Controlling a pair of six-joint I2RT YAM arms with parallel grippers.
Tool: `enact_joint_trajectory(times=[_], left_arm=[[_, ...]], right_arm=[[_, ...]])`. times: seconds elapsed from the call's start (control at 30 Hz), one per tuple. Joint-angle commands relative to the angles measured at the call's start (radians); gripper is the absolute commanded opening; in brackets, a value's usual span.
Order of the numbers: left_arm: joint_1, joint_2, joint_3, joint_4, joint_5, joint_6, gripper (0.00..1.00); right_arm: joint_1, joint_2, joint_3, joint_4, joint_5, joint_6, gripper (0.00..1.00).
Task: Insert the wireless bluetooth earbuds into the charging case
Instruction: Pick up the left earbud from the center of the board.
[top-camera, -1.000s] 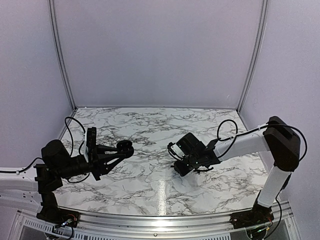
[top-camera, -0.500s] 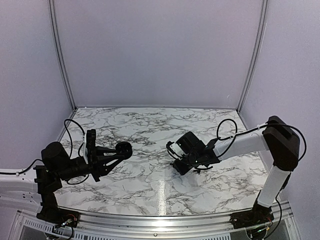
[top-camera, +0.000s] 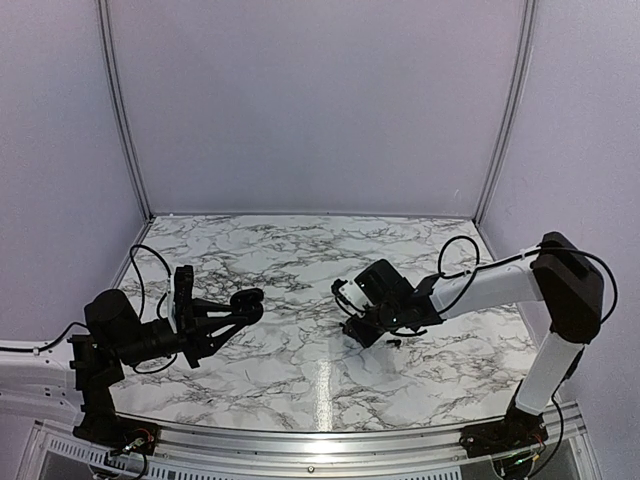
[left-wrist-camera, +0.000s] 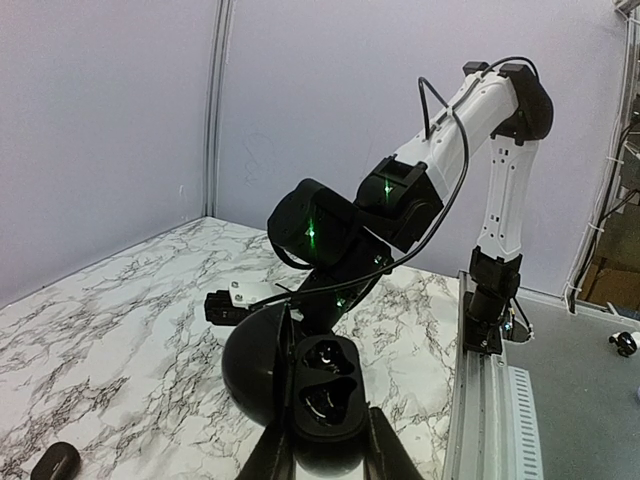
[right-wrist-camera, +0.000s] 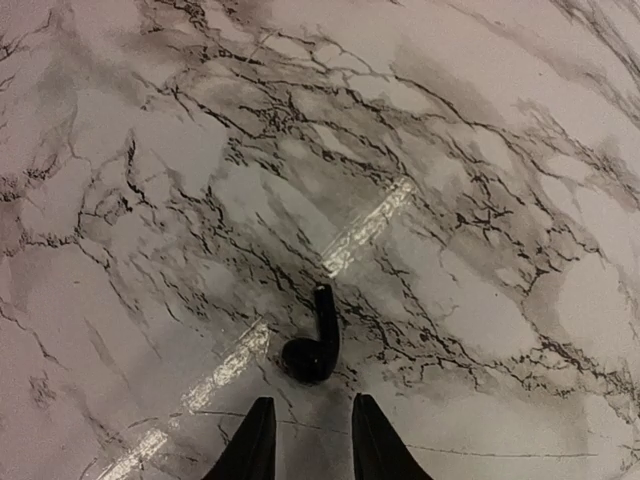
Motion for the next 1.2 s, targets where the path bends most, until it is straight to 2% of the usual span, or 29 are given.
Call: enact_joint_trajectory(times=[0.0,0.53,1.17], left_arm=[[-0.005,-0.019,-0.010,0.012,-0.011,-0.001,0.00],[-0.003,-0.008,-0.009,0.013,-0.002,0.007,0.00],[-0.003,-0.004,-0.017,0.016,-0.014,0.018,0.00]], right_arm=[[-0.023,-0.039,-0.005,0.061,-0.049,0.017,0.32],[-0.070,0.008,-0.042,0.191,-0.192,-0.038,0.35],[-0.069,0.080,-0.070,0.228,-0.130,-0.107,0.34]])
